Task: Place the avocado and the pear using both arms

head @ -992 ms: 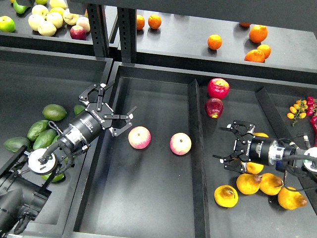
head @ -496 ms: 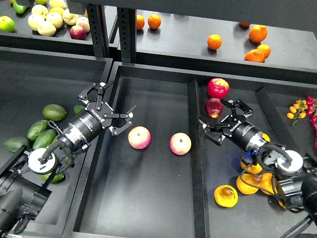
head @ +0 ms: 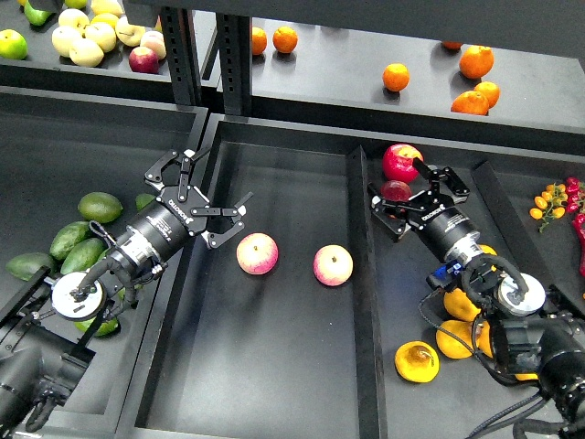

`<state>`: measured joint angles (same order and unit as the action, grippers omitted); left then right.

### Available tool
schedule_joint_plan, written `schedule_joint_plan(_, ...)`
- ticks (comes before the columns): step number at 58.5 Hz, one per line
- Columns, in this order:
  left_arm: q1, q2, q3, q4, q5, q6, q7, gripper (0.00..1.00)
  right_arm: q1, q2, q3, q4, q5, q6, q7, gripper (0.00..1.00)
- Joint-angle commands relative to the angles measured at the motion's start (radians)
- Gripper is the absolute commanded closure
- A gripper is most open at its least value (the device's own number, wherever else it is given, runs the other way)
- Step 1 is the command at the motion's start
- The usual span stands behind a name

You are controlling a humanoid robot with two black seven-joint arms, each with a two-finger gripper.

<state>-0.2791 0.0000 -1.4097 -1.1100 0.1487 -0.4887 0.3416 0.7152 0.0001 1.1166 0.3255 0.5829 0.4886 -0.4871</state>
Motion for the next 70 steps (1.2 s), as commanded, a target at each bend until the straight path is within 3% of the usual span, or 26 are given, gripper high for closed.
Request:
schedule_joint_plan(1, 0.0, 0.0, 0.0, -0.002, -0.006, 0.0, -0.006, 0.01, 0.013, 0.0, 0.032, 0.001, -0.002, 0.0, 0.112, 0.0)
schedule_joint_plan(5, 0.0, 0.0, 0.002, -0.001, -0.02, 0.0, -0.01, 0.01, 0.021, 0.0, 0.063, 0.0, -0.012, 0.0, 0.18, 0.0)
schedule_joint_plan(11, -0.002, 0.0, 0.003, -0.004, -0.037, 0.025, -0.019, 0.01, 0.02, 0.0, 0.078, 0.0, -0.104, 0.0, 0.2, 0.0)
schedule_joint_plan(27, 0.006, 0.0, -0.002, -0.027, -0.047, 0.03, -0.098, 0.01, -0.089, 0.0, 0.111, 0.122, -0.428, 0.0, 0.2, 0.0)
schedule_joint_plan(39, 0.075, 0.0, 0.008, -0.077, -0.049, 0.03, -0.099, 0.01, -0.25, 0.0, 0.178, 0.319, -0.54, 0.0, 0.199, 0.0)
schedule_joint_plan(53, 0.155, 0.0, 0.052, -0.123, -0.057, 0.03, -0.101, 0.01, -0.35, 0.0, 0.204, 0.394, -0.543, 0.0, 0.199, 0.0)
schedule_joint_plan(70, 0.156, 0.0, 0.055, -0.111, -0.057, 0.03, -0.102, 0.01, -0.53, 0.0, 0.206, 0.512, -0.604, 0.0, 0.199, 0.0)
